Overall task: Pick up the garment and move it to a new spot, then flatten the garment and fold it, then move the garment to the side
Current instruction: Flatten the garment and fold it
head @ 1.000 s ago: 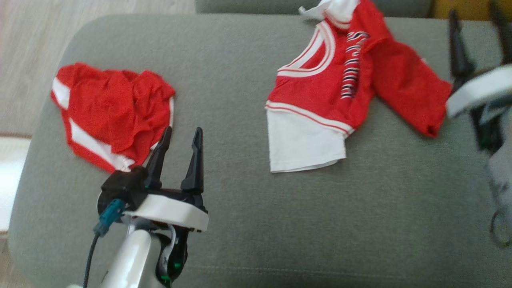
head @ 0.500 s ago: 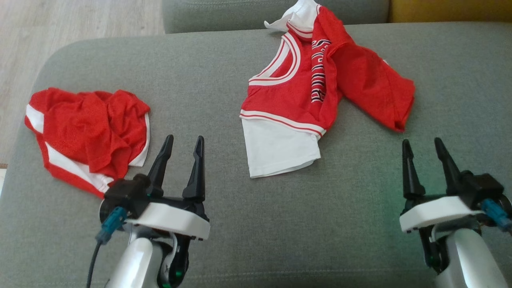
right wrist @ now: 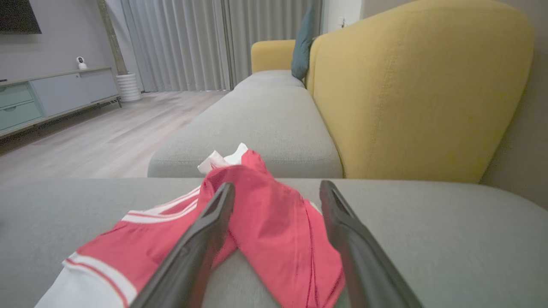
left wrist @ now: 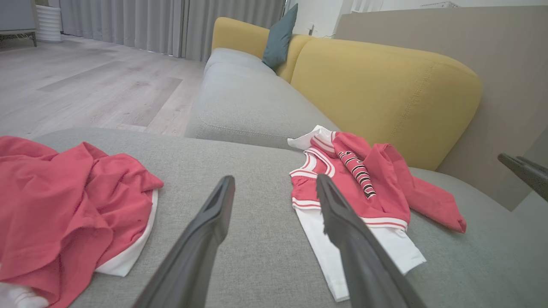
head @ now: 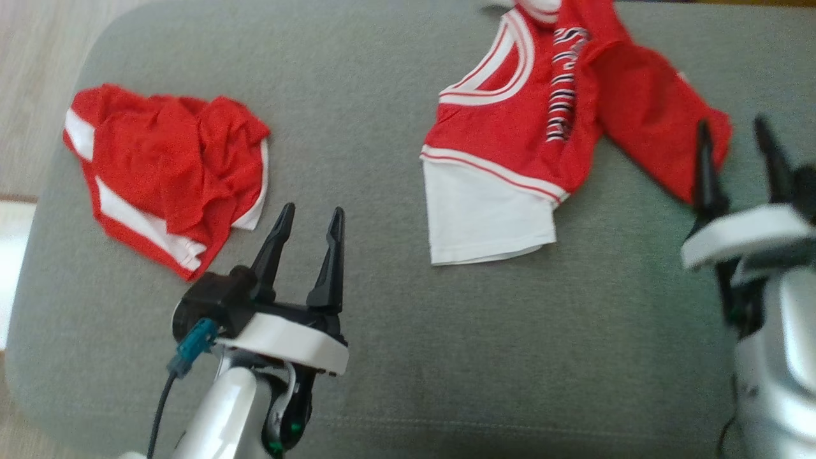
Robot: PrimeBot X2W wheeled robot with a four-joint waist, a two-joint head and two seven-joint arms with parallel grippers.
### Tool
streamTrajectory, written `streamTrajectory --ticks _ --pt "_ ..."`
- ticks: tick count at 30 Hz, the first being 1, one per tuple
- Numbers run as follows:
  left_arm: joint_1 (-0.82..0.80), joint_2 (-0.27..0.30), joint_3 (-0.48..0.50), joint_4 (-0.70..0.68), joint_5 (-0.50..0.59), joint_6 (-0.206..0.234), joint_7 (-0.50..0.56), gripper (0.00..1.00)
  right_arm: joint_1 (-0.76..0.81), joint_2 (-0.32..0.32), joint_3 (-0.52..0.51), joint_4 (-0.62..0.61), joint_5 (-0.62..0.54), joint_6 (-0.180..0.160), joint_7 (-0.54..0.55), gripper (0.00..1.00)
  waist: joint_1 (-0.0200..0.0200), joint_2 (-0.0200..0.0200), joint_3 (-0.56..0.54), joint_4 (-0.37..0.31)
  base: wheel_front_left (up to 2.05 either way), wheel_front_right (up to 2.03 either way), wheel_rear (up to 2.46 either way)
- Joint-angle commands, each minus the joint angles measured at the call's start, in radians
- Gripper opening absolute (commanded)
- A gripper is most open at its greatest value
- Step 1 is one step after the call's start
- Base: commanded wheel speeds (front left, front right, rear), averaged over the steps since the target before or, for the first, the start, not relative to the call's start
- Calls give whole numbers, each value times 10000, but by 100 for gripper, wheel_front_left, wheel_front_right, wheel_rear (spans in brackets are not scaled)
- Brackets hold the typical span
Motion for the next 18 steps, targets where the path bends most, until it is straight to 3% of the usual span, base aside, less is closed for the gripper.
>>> streamTrajectory --ticks 1,9,18 --pt "-494 58 204 -315 -34 -7 -120 100 -717 -302 138 -143 -161 69 197 100 1 0 430 436 0 0 0" --pt "-924 58 -104 -367 -256 38 -120 100 -3196 -1029 -883 2094 -113 69 1926 100 1 0 1226 1383 0 0 0" --pt "-1132 58 -315 -404 -452 139 -120 100 -4657 -2081 -466 4147 -218 69 2422 100 1 0 1755 1957 0 0 0"
